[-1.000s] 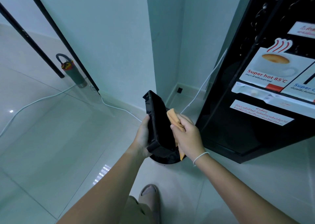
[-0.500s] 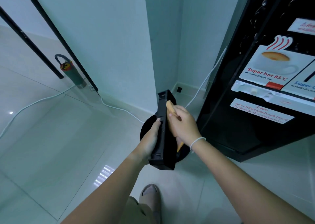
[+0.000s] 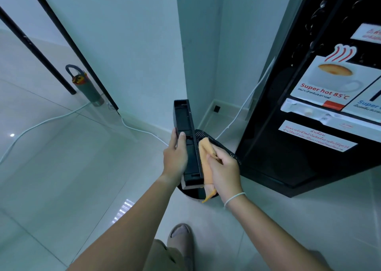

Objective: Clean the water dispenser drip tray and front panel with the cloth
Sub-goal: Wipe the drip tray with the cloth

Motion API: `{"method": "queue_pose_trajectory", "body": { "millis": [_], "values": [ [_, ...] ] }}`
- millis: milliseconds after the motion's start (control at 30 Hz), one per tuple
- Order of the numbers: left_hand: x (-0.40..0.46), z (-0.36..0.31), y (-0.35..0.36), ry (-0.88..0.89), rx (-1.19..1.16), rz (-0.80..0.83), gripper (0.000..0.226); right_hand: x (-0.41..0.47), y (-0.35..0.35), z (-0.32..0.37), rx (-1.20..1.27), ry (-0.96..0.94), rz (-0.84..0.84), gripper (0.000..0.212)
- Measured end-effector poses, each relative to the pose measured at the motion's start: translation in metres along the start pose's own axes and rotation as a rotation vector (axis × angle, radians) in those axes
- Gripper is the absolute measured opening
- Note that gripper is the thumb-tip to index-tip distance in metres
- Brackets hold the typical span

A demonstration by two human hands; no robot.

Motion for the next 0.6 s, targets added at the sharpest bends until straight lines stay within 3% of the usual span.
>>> {"method": "queue_pose_trajectory", "body": {
  "millis": [100, 167, 300, 467, 600],
  "values": [
    [-0.007, -0.007, -0.002, 0.045, 0.092, -0.007, 0.034, -0.001, -0.002, 0.000, 0.144, 0.091, 0.021, 0.034],
    [-0.010, -0.005, -0.001, 0.037, 0.134, 0.011, 0.038, 0.003, -0.001, 0.003, 0.318, 0.205, 0.056, 0.017],
    [-0.014, 0.001, 0.003, -0.016, 0.196, 0.065, 0.046, 0.017, -0.005, 0.006, 0.569, 0.400, 0.055, 0.035],
    [-0.014, 0.003, 0.005, -0.038, 0.237, 0.045, 0.046, 0.008, -0.002, 0.002, 0.431, 0.330, 0.036, 0.013],
    [-0.012, 0.015, 0.003, -0.035, 0.320, 0.053, 0.055, 0.008, 0.002, -0.006, 0.278, 0.321, -0.039, 0.016]
  ]
}}
Point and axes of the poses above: each hand's wrist, its own x-axis towards the middle knuckle, its own y-axis out of the palm, z = x × y, the point moved 1 cm from there along x, towards the middle knuckle, and after that the axes turned 8 degrees about -x, right-handed, at the moved point
